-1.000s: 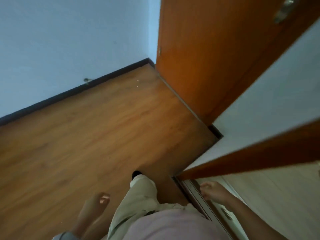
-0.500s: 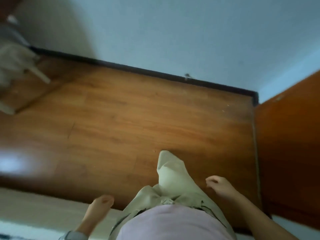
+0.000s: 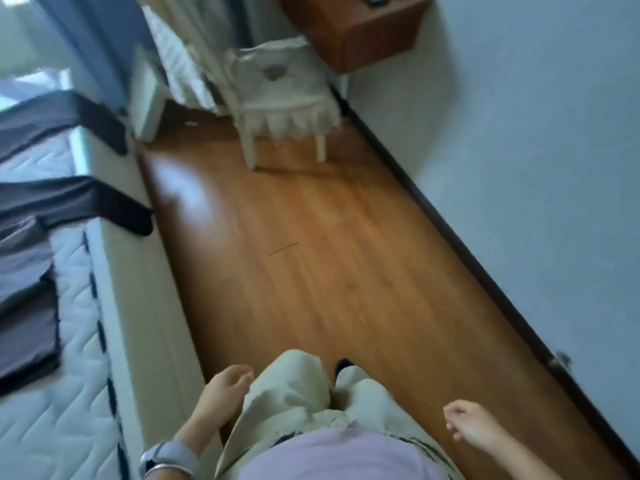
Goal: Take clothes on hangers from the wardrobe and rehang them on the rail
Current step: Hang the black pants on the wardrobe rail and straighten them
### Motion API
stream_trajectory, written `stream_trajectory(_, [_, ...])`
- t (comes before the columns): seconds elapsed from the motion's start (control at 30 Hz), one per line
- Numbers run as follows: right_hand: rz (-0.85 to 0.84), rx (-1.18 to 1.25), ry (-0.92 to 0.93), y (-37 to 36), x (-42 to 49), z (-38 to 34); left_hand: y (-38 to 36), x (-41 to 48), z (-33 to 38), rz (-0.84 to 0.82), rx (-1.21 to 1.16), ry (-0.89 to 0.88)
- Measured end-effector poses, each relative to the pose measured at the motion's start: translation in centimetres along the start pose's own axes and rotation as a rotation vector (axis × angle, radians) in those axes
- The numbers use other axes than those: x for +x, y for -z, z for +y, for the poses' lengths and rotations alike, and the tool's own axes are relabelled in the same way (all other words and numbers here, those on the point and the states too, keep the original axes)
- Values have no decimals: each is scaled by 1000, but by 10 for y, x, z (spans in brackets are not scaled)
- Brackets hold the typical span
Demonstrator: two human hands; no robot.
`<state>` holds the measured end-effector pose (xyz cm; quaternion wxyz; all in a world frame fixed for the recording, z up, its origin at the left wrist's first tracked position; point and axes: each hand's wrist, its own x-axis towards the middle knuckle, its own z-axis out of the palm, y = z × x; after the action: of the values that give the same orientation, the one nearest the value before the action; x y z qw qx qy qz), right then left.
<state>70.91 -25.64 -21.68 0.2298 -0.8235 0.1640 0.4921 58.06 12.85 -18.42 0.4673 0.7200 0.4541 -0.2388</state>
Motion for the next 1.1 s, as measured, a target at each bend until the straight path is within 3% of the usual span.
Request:
stream_trajectory(0.13, [9,-96,97,38,33,-117,19,8,0,68,-269,179])
stream_trajectory(0.3, [-47,-176,220,33,78,-256,46,45,-15,139,-422,397])
stream_trajectory(0.47, [-91,-236,274,10,95,-393,106,101,10,101,-467,419])
stream_trajectory(0.73, [-123,-360,364,-4,110,-562,214,192,60,262,-726,342])
stream_trajectory(0.93, [-148,-540,270,-17,146,-668,256,249,69,229,-859,531])
stream_trajectory(1.1, [-158,-599,323,-31,171,-798,311,300,100,249,-960,616])
